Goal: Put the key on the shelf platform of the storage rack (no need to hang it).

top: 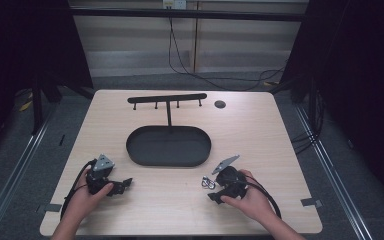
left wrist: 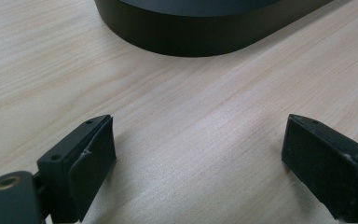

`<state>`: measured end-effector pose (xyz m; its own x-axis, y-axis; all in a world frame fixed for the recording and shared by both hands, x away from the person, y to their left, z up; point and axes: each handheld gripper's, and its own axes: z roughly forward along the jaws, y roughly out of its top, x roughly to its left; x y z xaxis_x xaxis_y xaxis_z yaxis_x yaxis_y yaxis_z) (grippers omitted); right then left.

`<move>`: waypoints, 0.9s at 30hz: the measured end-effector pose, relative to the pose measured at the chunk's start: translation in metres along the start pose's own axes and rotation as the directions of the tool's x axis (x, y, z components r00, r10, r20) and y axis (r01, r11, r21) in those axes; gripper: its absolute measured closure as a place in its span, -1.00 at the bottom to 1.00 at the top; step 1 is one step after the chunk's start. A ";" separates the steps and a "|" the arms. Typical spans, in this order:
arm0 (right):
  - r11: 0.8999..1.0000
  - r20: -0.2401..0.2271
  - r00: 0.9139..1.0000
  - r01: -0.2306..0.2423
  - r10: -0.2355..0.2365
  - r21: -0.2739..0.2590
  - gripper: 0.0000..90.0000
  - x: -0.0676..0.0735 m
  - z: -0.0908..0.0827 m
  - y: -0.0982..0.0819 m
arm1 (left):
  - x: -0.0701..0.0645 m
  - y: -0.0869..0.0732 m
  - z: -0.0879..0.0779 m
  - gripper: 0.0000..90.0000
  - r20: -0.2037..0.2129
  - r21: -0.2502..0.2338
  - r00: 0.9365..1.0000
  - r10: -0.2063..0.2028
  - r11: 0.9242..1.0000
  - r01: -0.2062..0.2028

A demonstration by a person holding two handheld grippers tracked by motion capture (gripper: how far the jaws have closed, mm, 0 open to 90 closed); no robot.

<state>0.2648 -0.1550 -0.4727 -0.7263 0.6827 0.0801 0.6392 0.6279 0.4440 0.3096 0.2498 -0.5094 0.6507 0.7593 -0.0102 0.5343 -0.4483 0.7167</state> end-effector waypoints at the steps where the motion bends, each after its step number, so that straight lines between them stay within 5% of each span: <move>1: 1.000 0.010 1.000 -0.001 0.001 0.001 -0.09 0.000 0.001 0.002 | 0.000 0.000 0.000 -0.79 0.000 0.000 1.000 0.000 1.000 0.000; 11: 1.000 -0.010 1.000 -0.029 0.029 0.005 0.00 -0.010 0.005 0.019 | 0.000 0.000 0.000 -0.80 0.002 0.000 1.000 0.000 1.000 0.000; 21: 0.999 -0.006 1.000 -0.004 0.004 0.036 0.09 -0.010 0.017 0.027 | 0.000 0.000 0.000 -0.80 0.004 0.002 1.000 -0.002 1.000 0.002; 27: 0.996 0.012 1.000 0.027 -0.028 0.085 0.48 -0.003 0.017 0.033 | 0.000 0.000 0.000 -0.80 0.007 0.001 1.000 -0.005 1.000 0.005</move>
<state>0.2927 -0.1301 -0.4735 -0.7410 0.6691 0.0564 0.6382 0.6758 0.3688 0.3094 0.2494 -0.5096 0.6520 0.7580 -0.0183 0.5380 -0.4454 0.7157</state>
